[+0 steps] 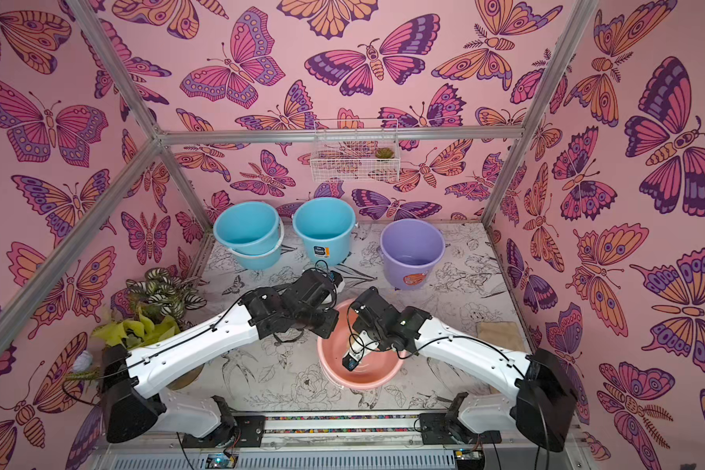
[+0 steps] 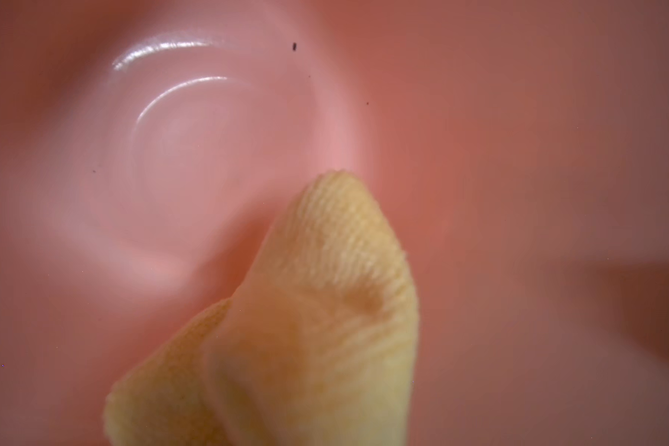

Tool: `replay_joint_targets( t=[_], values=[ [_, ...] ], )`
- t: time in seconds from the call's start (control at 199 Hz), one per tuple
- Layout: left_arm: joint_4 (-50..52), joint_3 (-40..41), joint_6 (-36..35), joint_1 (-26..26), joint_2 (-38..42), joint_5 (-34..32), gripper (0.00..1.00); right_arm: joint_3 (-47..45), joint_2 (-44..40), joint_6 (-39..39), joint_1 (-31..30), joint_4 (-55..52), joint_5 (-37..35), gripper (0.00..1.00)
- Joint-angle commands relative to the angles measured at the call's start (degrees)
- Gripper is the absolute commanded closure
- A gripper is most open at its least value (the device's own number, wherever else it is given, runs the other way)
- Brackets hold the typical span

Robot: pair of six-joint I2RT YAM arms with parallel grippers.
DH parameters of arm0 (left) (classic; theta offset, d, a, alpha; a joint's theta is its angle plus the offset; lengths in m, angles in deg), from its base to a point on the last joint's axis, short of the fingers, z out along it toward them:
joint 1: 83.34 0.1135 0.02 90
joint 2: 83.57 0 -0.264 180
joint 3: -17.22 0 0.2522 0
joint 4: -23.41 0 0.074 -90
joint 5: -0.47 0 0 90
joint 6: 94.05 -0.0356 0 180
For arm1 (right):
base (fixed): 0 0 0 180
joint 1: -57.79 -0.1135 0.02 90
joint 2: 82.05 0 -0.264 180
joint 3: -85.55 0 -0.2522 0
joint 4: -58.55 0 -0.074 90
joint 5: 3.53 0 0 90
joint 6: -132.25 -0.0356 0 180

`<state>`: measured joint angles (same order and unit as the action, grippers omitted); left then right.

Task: Wipe the inside of the bucket with a cloth
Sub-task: Wipe the dirt from the inside of the bucket.

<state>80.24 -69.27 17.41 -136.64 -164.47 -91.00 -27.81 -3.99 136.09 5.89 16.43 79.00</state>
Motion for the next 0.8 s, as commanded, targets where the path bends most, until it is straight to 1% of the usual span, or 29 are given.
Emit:
replay_joint_targets(
  t=[0.0,0.206,0.281,0.341,0.457,0.572,0.693,0.798],
  values=[
    [-1.2,0.3,0.2,-0.2,1.2,0.5,1.00,-1.4,4.4,-2.8,-0.2,4.7,1.7,1.00],
    [-1.3,0.4,0.3,-0.2,1.8,0.2,1.00,-2.0,11.3,-7.2,0.0,7.5,4.6,1.00],
    [-1.3,0.4,0.4,-0.2,1.9,-0.1,1.00,-1.4,11.1,-8.2,0.0,6.1,4.8,1.00],
    [-1.3,0.6,0.6,-0.2,1.9,-0.6,1.00,-0.1,9.0,-9.5,0.0,3.9,5.5,1.00],
    [-1.3,0.8,1.2,-0.2,1.7,-2.0,1.00,4.0,3.4,-11.8,0.1,-5.3,6.8,1.00],
    [-1.3,0.6,1.1,-0.2,0.8,-2.3,1.00,9.1,-1.5,-14.1,0.0,-16.7,6.3,1.00],
    [-1.3,0.1,1.5,-0.2,0.4,-3.1,1.00,15.5,-4.2,-18.0,-0.1,-28.6,5.4,1.00],
    [-1.3,-0.1,1.7,-0.2,0.3,-3.7,1.00,19.3,-5.1,-21.5,-0.2,-35.7,4.5,1.00]
  ],
)
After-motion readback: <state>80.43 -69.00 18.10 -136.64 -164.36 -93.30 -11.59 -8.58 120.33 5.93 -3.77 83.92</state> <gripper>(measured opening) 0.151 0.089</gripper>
